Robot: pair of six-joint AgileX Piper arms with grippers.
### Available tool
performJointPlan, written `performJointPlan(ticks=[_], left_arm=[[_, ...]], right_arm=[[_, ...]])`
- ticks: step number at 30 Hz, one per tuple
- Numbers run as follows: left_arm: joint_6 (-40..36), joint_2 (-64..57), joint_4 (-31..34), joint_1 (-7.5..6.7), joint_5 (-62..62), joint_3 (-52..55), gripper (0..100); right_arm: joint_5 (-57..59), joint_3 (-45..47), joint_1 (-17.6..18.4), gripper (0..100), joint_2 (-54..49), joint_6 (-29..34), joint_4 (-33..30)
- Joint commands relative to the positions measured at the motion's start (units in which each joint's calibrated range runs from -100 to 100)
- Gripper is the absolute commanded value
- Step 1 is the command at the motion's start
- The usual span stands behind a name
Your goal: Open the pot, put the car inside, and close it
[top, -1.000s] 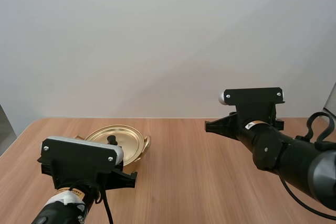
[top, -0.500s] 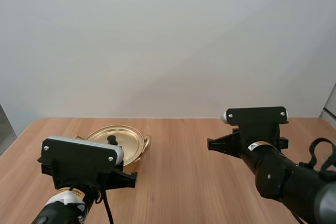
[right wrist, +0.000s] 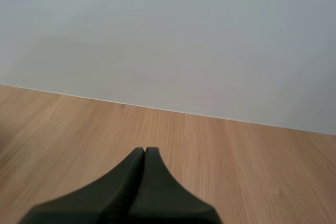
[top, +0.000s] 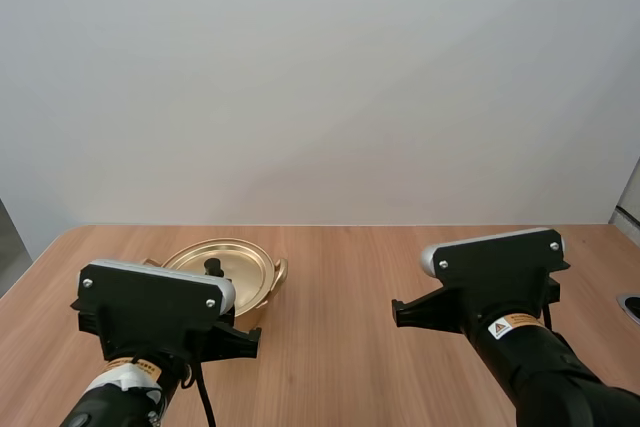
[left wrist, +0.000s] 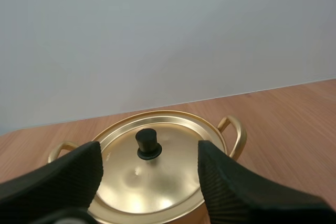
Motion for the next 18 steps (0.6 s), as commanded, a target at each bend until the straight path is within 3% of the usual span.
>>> performJointPlan(ticks=[1, 6, 12, 14, 18], left_arm=[[0.1, 0.0, -0.1, -0.03, -0.1, 0.0, 87], [0.1, 0.0, 0.1, -0.03, 0.0, 0.0, 87], [0.1, 0.0, 0.1, -0.03, 0.0, 0.0, 87], [0.1, 0.0, 0.1, -0.03, 0.0, 0.0, 87], [0.1, 0.0, 0.1, -0.03, 0.0, 0.0, 87]], right_arm=[[0.1, 1.1, 0.0, 0, -8.3, 0.0, 1.5], [5.9, 1.1, 0.0, 0, -8.4, 0.1, 5.5], [10.9, 1.1, 0.0, 0, -8.4, 0.1, 5.5], [14.2, 1.1, 0.0, 0, -8.4, 1.8, 3.6], [15.9, 1.1, 0.0, 0, -8.4, 13.7, -6.6]])
